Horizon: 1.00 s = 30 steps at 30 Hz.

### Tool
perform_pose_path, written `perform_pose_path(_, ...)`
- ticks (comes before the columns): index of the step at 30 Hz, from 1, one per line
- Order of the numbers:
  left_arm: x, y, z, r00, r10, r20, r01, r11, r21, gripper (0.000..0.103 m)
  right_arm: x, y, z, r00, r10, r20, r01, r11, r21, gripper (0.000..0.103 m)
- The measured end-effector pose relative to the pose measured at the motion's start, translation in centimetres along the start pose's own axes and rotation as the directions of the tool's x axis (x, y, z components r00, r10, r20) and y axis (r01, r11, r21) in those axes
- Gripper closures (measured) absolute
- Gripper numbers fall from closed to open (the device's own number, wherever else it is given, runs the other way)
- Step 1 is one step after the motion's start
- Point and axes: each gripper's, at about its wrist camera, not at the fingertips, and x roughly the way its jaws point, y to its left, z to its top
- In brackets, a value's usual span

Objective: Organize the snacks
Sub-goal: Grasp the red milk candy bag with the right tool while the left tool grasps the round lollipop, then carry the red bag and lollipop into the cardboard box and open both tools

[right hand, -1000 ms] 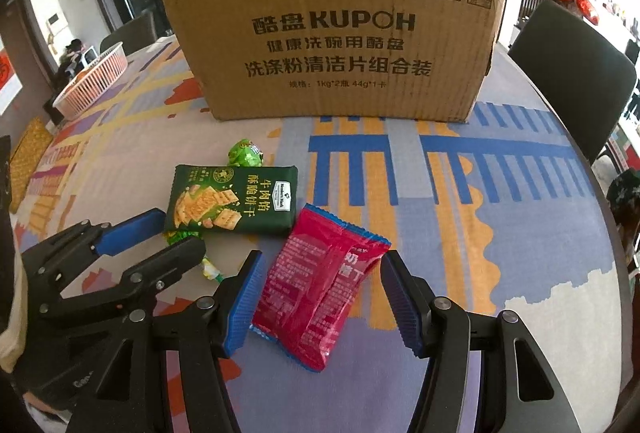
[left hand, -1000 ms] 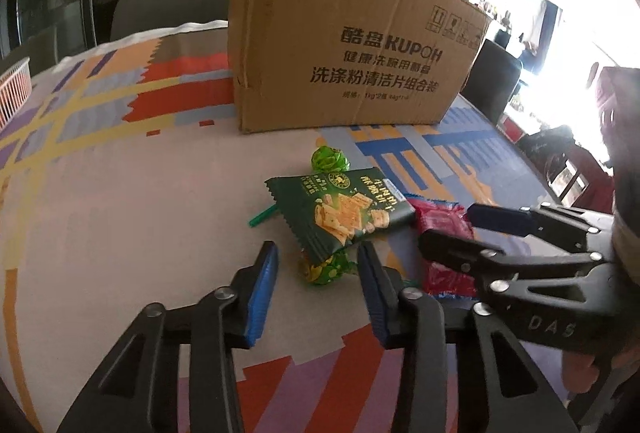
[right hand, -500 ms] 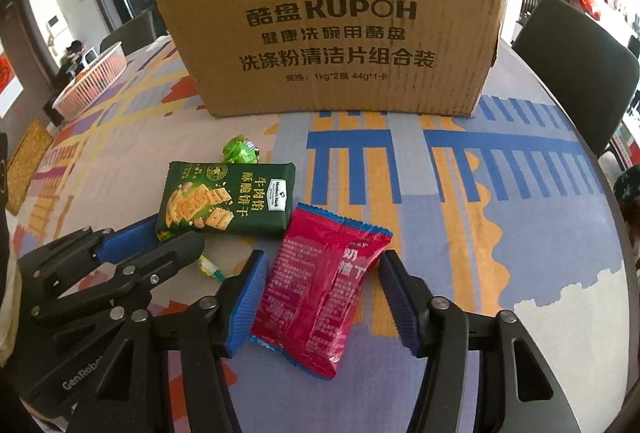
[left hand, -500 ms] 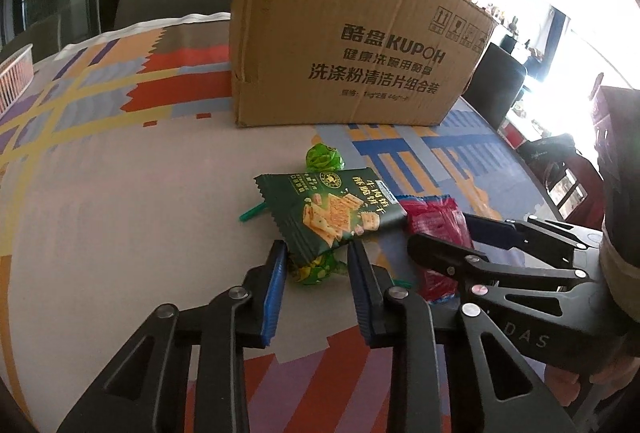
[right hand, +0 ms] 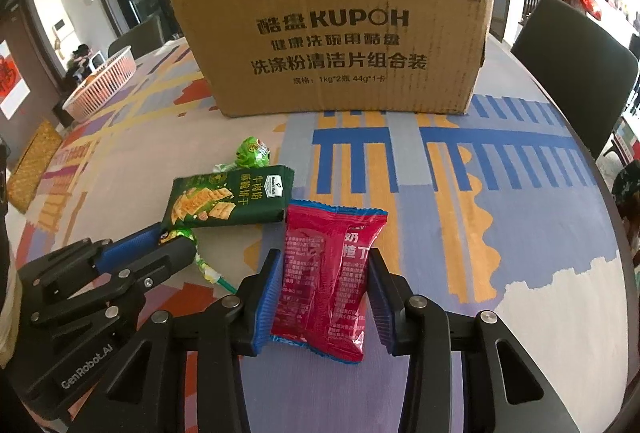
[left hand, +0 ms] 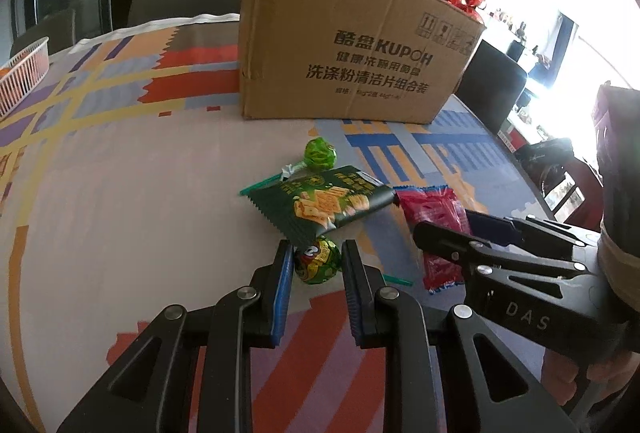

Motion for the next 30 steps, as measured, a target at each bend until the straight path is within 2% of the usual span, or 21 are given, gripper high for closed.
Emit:
perform_pose_path(8, -2.1, -0.5, -1.4, 1.0, -0.006, 0.008, 0.006, 0.998, -0.056, 0.078, -2.6, 0.2, -0.6, 0.999, 0.027, 0.039, -0.027, 1.0, -0.015, 0.061)
perform_pose_path(14, -3.7, -1.4, -1.2, 0.999, 0.01, 0.038, -0.009, 0.999, -0.044, 0.078, -4.4, 0.7, -1.3, 0.996, 0.05, 0.071, -0.048, 0.998, -0.033, 0.061)
perform_pose_path(21, -5.4, -2.6, 0.3, 0.995, 0.047, 0.089, -0.046, 0.999, -0.01, 0.078, -6.4, 0.4, -1.0, 0.992, 0.068, 0.109, -0.064, 0.997, -0.036, 0.061)
perform_pose_path(30, -7.0, -3.8, 3.4, 0.986, 0.072, 0.149, -0.074, 0.997, 0.007, 0.078, -8.5, -0.2, 1.0, 0.981, 0.069, 0.18, -0.063, 0.997, -0.042, 0.061)
